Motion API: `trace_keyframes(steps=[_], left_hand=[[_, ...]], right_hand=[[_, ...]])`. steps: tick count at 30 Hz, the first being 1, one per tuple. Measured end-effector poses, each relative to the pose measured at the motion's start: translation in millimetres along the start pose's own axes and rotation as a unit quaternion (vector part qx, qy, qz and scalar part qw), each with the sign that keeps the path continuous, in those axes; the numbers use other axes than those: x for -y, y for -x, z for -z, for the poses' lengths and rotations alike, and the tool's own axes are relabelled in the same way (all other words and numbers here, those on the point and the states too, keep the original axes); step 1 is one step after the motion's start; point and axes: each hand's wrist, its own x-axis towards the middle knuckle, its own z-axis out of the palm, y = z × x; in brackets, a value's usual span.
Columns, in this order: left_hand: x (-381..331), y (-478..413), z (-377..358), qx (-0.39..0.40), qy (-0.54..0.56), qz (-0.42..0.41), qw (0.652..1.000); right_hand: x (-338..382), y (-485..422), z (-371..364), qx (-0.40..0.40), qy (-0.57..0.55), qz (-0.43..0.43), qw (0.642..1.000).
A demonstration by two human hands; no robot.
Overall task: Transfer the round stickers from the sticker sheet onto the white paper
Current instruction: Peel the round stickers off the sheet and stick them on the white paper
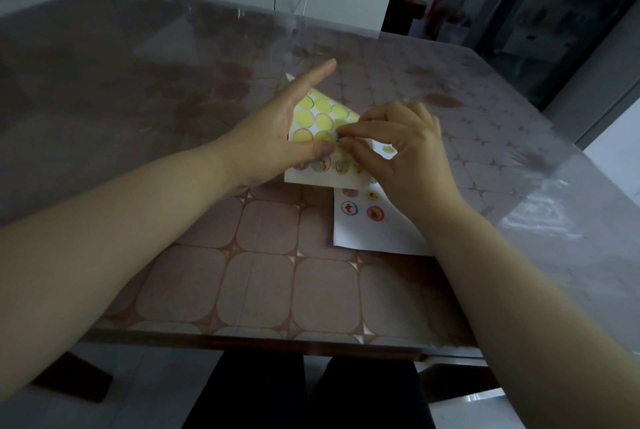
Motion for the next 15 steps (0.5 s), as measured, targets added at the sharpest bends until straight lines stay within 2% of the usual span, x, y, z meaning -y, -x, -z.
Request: trace_keyframes(steps=[3, 6, 10, 15], left_hand=[[-1.0, 0.0, -1.7, 0.003, 0.013, 0.001, 1.000], [0.2, 0.3, -1.5, 0.010, 0.020, 0.007, 1.000], [2.4, -0.1, -0.5, 0.017, 0.006, 0.005, 1.000], [5.2, 0.8, 4.1, -0.004, -0.053, 0.008, 0.999]], right_hand=[[0.8, -0.1, -0.4, 0.001, -0.006, -0.004, 1.000], [1.5, -1.1, 1.0, 0.007, -0.061, -0.048, 0.997], [3.0, -0.9, 5.6, 0.053, -0.156, -0.138, 0.977], [6.3, -1.2, 6.3, 0.100, -0.190, -0.163, 0.963]])
